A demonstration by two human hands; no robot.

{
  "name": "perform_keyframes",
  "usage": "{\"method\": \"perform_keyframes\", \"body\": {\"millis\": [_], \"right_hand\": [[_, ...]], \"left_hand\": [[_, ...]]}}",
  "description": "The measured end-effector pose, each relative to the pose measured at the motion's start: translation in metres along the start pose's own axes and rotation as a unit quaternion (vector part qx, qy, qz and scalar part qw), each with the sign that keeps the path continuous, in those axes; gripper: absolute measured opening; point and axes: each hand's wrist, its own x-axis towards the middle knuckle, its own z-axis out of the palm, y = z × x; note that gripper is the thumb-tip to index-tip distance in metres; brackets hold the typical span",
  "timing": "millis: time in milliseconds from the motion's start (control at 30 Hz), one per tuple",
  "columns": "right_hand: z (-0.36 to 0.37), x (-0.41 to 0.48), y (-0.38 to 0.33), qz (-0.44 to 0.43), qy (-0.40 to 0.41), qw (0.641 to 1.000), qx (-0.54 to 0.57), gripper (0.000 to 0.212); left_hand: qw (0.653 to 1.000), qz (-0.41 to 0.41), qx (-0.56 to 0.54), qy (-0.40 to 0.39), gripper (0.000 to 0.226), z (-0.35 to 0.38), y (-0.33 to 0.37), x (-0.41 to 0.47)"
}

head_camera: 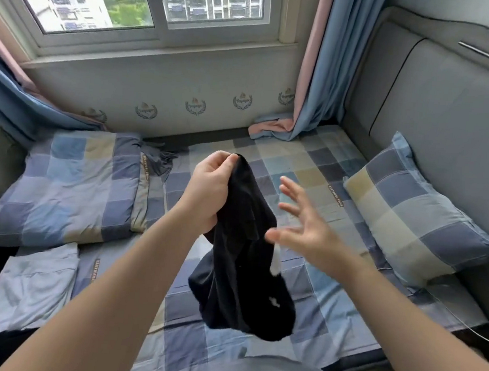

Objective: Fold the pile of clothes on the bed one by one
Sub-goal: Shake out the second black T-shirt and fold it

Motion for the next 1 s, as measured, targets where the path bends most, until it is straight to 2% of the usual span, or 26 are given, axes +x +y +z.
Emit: {"method": "perform_keyframes", "body": {"millis": [33,100,133,200,300,333,433,500,567,633,800,900,933,1000], "right_hand": [[0.012,-0.001,-0.001,-0.014,-0.032,0.999,-0.015,0.098],[0.034,0.001,0.000,-0.050,-0.024,0.996,-0.069,0.100],[0.044,0.003,0.001,-0.065,0.007,0.994,-0.090,0.091],[0.054,0.009,0.006,-0.079,0.069,0.990,-0.094,0.059],[0.053,0.020,0.007,-0.091,0.068,0.987,-0.110,0.006],[0.051,0.023,0.003,-0.089,0.061,0.989,-0.101,0.004],[0.037,0.032,-0.017,-0.064,0.060,0.996,-0.034,0.013],[0.025,0.038,-0.033,-0.051,0.051,0.997,-0.010,0.017],[0.014,0.043,-0.049,-0.036,0.037,0.998,-0.018,0.020],[0.005,0.049,-0.063,-0.017,0.028,0.999,-0.024,0.023],[-0.004,0.061,-0.093,-0.026,0.059,0.996,-0.069,0.028],[-0.003,0.066,-0.100,-0.034,0.089,0.994,-0.051,0.030],[-0.002,0.068,-0.102,-0.037,0.097,0.994,-0.038,0.032],[-0.002,0.071,-0.102,-0.042,0.113,0.993,-0.011,0.034]], "left_hand": [[1.000,-0.003,-0.001,-0.007,0.025,0.001,0.001,-0.001],[1.000,-0.015,-0.002,0.000,0.025,0.002,0.003,-0.001],[1.000,-0.021,-0.003,0.009,0.025,0.000,0.003,-0.001],[0.999,-0.034,-0.013,0.032,0.025,-0.006,0.002,0.001],[0.996,-0.055,-0.046,0.060,0.025,-0.021,0.005,0.003],[0.994,-0.057,-0.048,0.074,0.025,-0.028,0.004,0.005],[0.989,-0.050,-0.028,0.136,0.025,-0.048,-0.002,0.015],[0.986,-0.044,0.022,0.160,0.020,-0.058,-0.013,0.018],[0.986,-0.041,0.070,0.143,0.013,-0.060,-0.025,0.016],[0.990,-0.026,0.088,0.105,0.025,-0.051,-0.033,0.004],[0.967,0.145,0.178,0.107,0.027,-0.016,-0.043,-0.033],[0.976,0.110,0.184,-0.019,0.032,0.004,-0.047,-0.041],[0.976,0.089,0.196,-0.042,0.030,0.011,-0.049,-0.041],[0.968,0.049,0.245,-0.036,0.020,0.019,-0.061,-0.035]]}}
